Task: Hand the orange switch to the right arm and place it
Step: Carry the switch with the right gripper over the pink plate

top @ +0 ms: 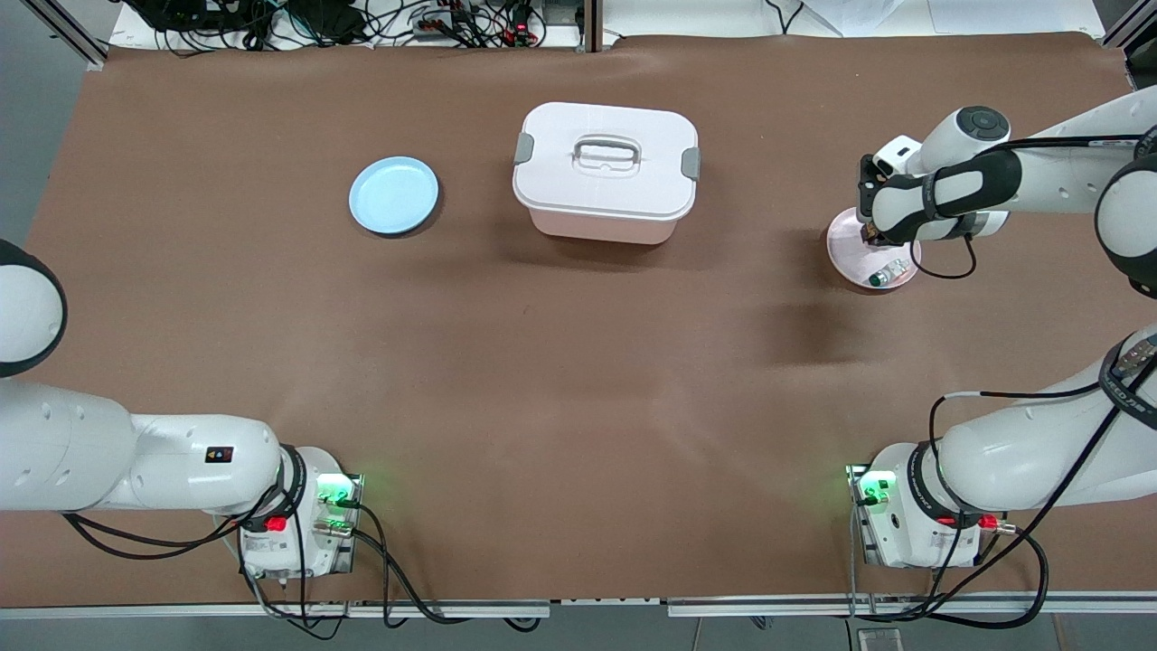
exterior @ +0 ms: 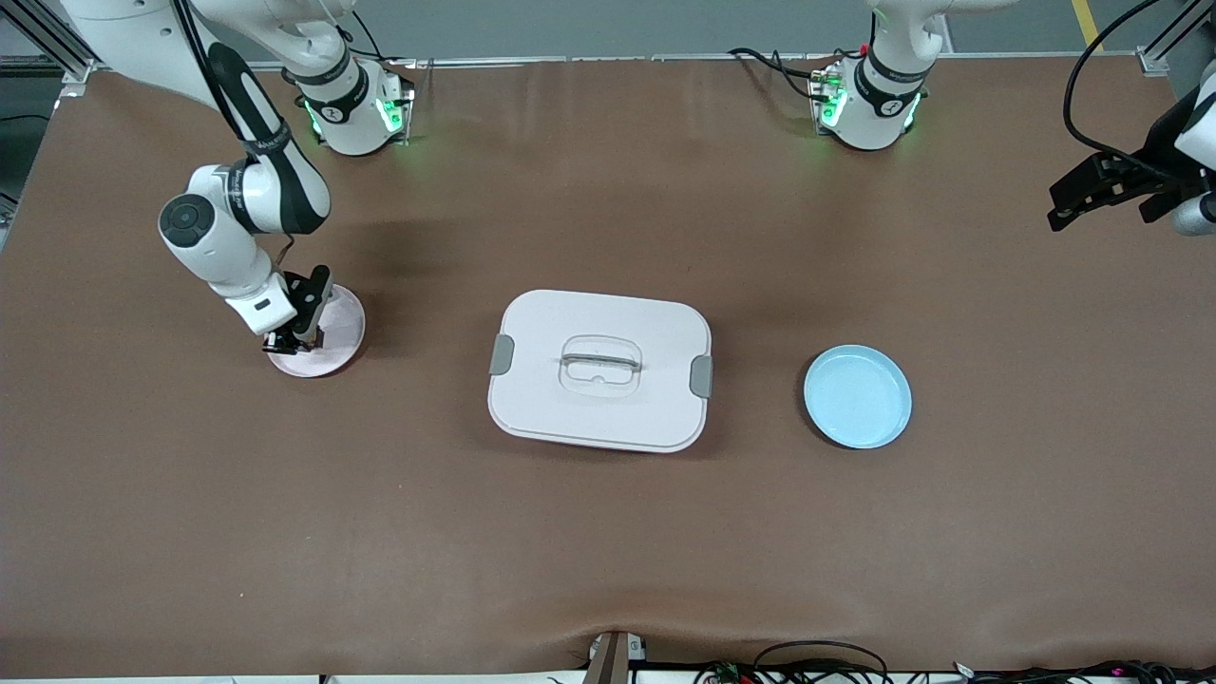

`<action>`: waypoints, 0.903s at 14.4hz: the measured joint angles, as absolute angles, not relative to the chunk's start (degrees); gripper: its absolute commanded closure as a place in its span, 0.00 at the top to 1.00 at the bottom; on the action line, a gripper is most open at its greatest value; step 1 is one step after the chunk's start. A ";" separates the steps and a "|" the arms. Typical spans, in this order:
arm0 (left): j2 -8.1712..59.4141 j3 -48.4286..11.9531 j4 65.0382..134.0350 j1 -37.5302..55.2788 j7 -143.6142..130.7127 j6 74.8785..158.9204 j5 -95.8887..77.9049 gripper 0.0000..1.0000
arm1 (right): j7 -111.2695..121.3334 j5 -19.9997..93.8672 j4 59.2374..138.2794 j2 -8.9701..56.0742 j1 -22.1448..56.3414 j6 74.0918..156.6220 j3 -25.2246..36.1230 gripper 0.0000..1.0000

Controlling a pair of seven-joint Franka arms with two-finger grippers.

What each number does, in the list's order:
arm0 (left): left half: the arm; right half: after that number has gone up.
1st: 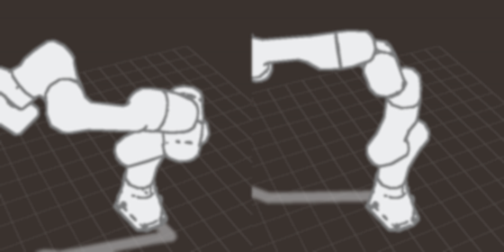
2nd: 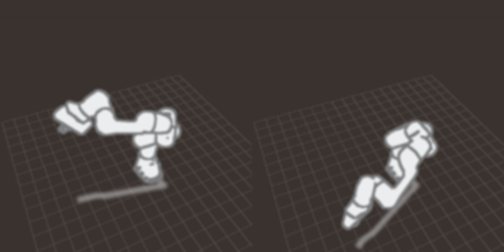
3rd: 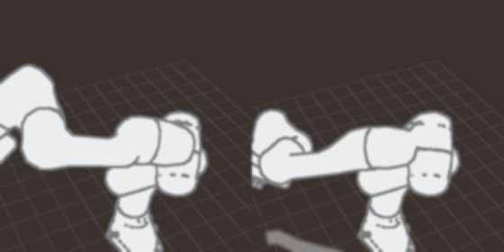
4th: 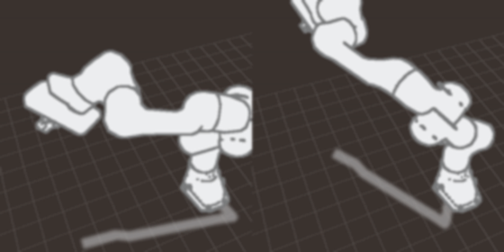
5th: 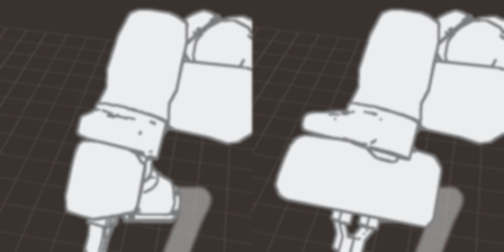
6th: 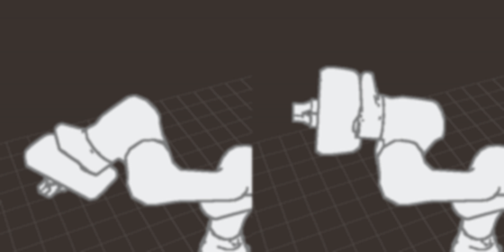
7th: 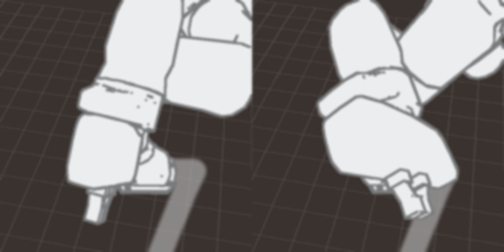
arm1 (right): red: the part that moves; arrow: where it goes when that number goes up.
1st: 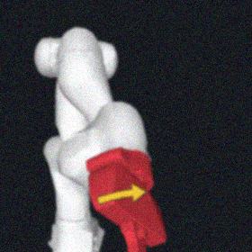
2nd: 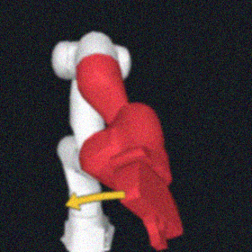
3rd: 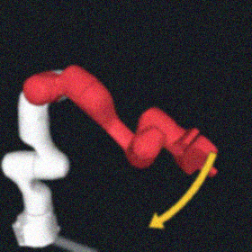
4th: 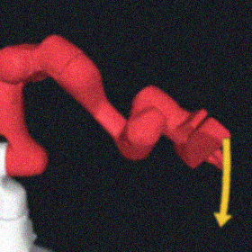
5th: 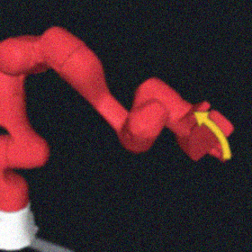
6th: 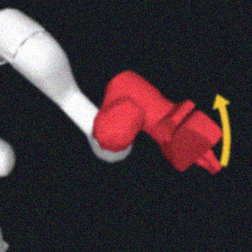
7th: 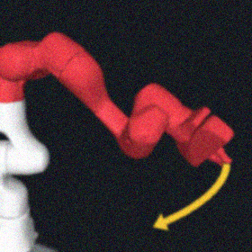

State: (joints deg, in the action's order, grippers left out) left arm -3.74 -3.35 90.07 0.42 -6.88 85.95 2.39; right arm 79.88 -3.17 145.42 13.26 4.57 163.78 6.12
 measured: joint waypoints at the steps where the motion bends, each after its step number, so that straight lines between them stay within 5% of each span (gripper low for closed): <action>1: -3.74 -3.36 90.18 0.43 -6.87 85.95 2.39 1.00 | 79.88 -3.17 145.42 13.76 4.57 164.09 6.03 0.00; 4: -3.74 -3.36 90.41 0.45 -6.87 85.98 2.39 1.00 | 79.87 -3.17 145.42 14.34 4.57 164.51 5.88 0.01; 5: -3.74 -3.36 90.44 0.45 -6.87 86.01 2.39 1.00 | 79.87 -3.17 145.42 14.34 4.57 164.54 5.87 0.10; 7: -3.74 -3.36 90.44 0.46 -6.87 86.05 2.39 1.00 | 79.87 -3.17 145.42 14.34 4.57 164.64 5.86 0.62; 8: -3.74 -3.36 90.44 0.47 -6.87 86.07 2.39 1.00 | 79.87 -3.17 145.42 14.34 4.57 164.93 5.86 1.00; 13: -3.73 -3.38 90.45 0.58 -6.86 86.36 2.36 1.00 | 79.94 -3.16 145.12 14.30 4.58 166.01 5.75 1.00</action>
State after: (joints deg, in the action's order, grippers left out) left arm -3.73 -3.38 90.45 0.58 -6.86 86.36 2.36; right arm 79.94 -3.16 145.12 14.30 4.58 166.01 5.75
